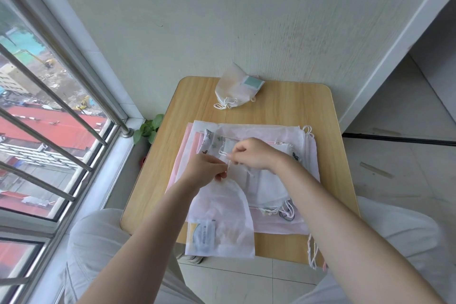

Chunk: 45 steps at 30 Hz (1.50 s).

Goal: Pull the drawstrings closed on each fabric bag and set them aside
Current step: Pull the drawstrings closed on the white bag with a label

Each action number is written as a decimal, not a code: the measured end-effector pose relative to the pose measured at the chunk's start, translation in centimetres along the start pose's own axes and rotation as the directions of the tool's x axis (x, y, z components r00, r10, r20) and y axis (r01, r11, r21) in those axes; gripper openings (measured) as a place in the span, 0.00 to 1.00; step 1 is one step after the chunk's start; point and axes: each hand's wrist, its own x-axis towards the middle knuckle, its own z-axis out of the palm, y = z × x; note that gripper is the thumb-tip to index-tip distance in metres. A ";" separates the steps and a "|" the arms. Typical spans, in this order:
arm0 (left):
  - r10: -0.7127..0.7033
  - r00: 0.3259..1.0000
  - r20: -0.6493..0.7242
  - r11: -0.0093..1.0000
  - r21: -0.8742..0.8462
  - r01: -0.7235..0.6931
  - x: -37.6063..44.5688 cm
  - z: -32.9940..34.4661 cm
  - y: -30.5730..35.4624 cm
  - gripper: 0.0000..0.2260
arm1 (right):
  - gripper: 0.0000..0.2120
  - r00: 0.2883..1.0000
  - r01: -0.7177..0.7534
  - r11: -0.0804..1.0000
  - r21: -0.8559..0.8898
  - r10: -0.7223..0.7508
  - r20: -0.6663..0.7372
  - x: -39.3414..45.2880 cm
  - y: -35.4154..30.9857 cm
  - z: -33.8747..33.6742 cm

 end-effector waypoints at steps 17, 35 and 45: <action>0.008 0.986 0.169 0.994 -0.112 0.011 1.0 -1.2 0.3 0.11 | 0.12 0.949 0.188 0.925 0.331 -0.084 -0.305 1.3 0.2 2.6; 0.007 0.994 0.108 0.984 -0.178 0.013 1.6 -1.4 -0.1 0.03 | 0.06 0.996 0.086 0.987 -0.135 -0.089 -0.014 -0.3 0.5 2.3; 0.099 0.977 0.187 0.991 -0.104 -0.081 0.9 -1.8 0.6 0.09 | 0.07 0.991 0.046 0.995 -0.083 -0.056 -0.124 -0.4 1.0 0.3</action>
